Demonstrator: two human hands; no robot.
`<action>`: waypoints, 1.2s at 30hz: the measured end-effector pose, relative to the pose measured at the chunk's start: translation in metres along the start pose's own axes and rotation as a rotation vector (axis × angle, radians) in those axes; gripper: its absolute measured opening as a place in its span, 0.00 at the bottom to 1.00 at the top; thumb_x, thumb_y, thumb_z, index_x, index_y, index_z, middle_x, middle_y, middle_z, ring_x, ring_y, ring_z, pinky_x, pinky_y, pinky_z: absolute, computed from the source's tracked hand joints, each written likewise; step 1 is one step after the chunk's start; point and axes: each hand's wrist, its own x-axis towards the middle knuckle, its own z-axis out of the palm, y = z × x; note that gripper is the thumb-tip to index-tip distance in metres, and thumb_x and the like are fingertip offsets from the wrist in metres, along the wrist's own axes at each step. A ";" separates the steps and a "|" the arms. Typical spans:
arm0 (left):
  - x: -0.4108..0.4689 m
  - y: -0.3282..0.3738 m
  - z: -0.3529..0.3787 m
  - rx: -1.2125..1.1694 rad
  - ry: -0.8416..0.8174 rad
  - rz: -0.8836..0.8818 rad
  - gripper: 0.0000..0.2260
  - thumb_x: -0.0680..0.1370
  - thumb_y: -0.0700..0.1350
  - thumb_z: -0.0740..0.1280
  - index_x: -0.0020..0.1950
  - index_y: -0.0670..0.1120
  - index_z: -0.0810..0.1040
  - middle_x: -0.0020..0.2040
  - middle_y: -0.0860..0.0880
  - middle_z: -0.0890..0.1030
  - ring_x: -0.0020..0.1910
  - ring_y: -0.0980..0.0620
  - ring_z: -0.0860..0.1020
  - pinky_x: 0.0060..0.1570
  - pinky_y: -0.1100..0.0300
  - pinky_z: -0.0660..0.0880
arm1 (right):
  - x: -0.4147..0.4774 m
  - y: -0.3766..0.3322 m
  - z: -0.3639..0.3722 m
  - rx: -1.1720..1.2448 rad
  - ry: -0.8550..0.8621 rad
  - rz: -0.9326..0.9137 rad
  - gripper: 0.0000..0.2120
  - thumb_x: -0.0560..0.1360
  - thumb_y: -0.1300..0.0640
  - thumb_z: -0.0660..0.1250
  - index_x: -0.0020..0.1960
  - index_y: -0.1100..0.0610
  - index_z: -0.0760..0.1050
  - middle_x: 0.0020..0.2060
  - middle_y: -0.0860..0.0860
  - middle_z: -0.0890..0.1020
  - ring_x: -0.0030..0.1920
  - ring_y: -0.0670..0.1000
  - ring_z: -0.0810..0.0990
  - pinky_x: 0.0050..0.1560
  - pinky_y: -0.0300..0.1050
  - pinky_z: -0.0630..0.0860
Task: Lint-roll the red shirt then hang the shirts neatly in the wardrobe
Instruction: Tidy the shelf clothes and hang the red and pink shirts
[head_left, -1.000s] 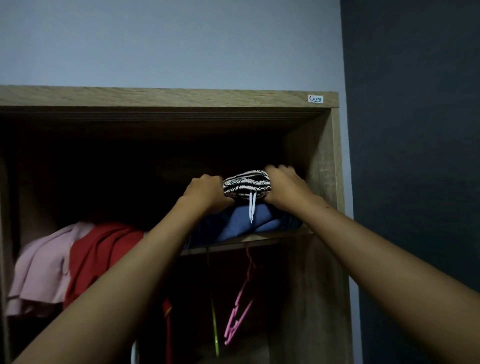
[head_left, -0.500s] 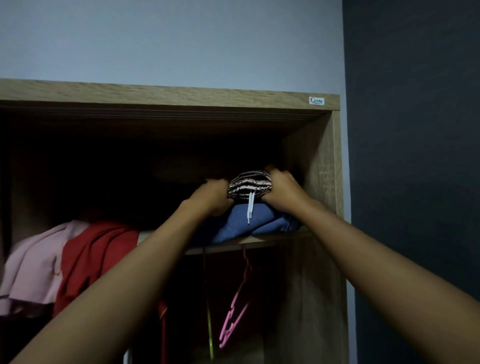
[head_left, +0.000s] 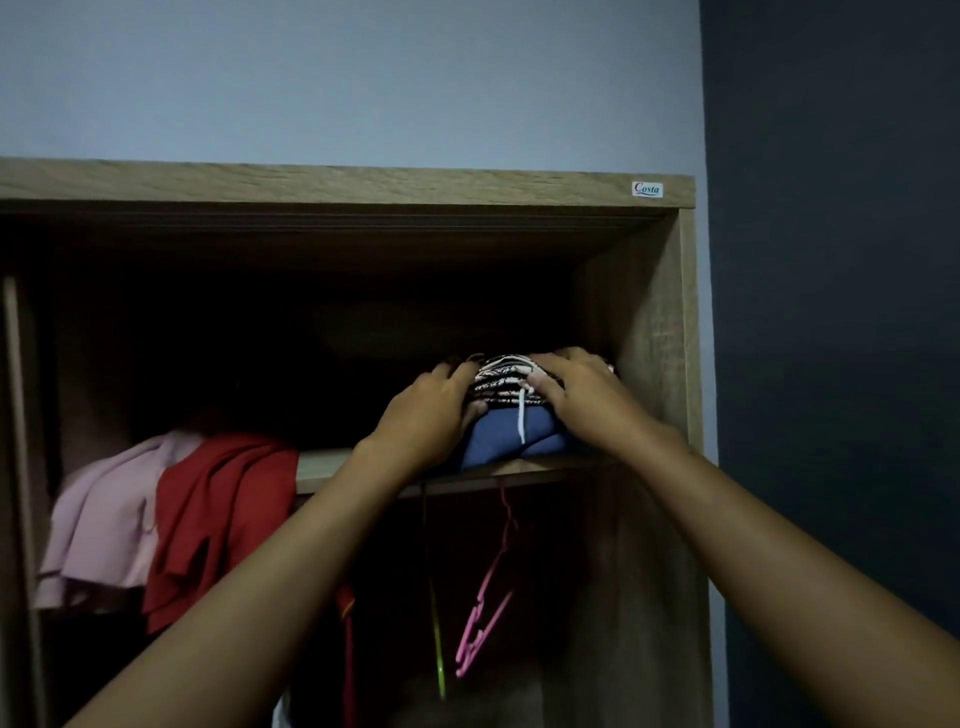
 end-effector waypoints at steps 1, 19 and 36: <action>0.000 0.002 0.001 0.006 0.001 0.000 0.24 0.82 0.55 0.61 0.77 0.50 0.63 0.68 0.41 0.74 0.64 0.38 0.75 0.58 0.45 0.74 | 0.001 -0.002 0.001 -0.013 0.017 0.003 0.17 0.82 0.46 0.59 0.70 0.44 0.74 0.65 0.56 0.75 0.65 0.60 0.73 0.67 0.55 0.69; -0.065 -0.066 -0.066 0.140 0.026 -0.277 0.24 0.79 0.64 0.62 0.66 0.48 0.77 0.62 0.46 0.81 0.62 0.44 0.78 0.56 0.50 0.76 | -0.015 -0.108 -0.037 0.086 0.094 -0.082 0.17 0.79 0.45 0.65 0.65 0.49 0.76 0.60 0.52 0.79 0.61 0.54 0.77 0.60 0.55 0.77; -0.116 -0.112 -0.058 0.343 -0.048 -0.481 0.18 0.79 0.55 0.64 0.54 0.40 0.78 0.56 0.37 0.81 0.55 0.36 0.79 0.55 0.49 0.73 | -0.021 -0.184 0.081 0.323 -0.096 -0.129 0.08 0.79 0.50 0.64 0.47 0.52 0.79 0.40 0.48 0.82 0.43 0.49 0.80 0.42 0.49 0.79</action>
